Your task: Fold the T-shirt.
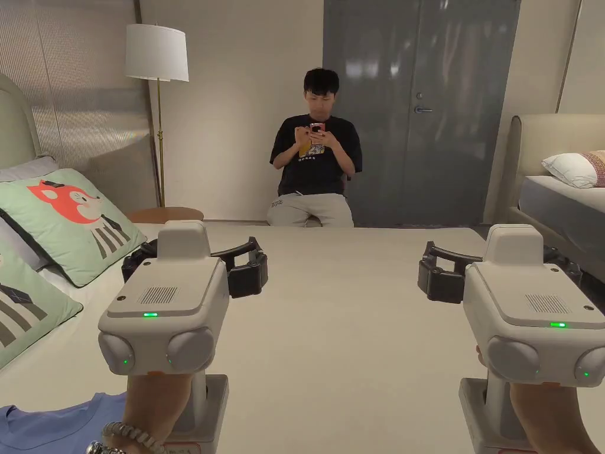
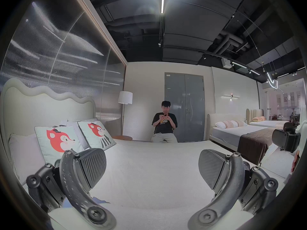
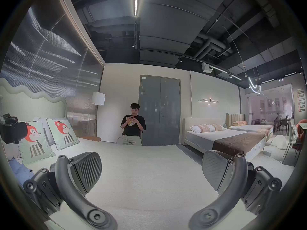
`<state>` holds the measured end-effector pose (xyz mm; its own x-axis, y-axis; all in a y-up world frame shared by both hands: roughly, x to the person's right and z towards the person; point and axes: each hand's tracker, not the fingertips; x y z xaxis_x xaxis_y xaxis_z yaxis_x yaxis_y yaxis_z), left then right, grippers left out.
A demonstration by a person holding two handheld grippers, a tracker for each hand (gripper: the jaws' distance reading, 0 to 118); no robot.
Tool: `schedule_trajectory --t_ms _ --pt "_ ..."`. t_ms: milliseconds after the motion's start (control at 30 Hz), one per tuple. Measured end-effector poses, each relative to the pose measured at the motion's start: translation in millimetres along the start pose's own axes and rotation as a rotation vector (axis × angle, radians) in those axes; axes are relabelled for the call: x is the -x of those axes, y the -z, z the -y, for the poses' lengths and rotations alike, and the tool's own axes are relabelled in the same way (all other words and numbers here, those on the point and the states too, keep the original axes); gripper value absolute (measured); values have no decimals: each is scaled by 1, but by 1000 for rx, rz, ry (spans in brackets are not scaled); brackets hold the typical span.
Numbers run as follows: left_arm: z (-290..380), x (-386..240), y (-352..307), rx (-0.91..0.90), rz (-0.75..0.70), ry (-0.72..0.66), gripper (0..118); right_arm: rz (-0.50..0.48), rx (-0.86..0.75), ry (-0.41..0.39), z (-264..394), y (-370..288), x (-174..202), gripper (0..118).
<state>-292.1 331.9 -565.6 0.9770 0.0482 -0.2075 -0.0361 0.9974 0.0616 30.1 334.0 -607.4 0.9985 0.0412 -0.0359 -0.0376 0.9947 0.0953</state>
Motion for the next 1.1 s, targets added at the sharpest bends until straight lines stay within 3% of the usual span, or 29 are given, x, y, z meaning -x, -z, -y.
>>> schedule_trajectory --t_ms 1100 --pt "-2 -5 -9 -14 -1 0 111 -17 -16 -12 2 -6 0 118"
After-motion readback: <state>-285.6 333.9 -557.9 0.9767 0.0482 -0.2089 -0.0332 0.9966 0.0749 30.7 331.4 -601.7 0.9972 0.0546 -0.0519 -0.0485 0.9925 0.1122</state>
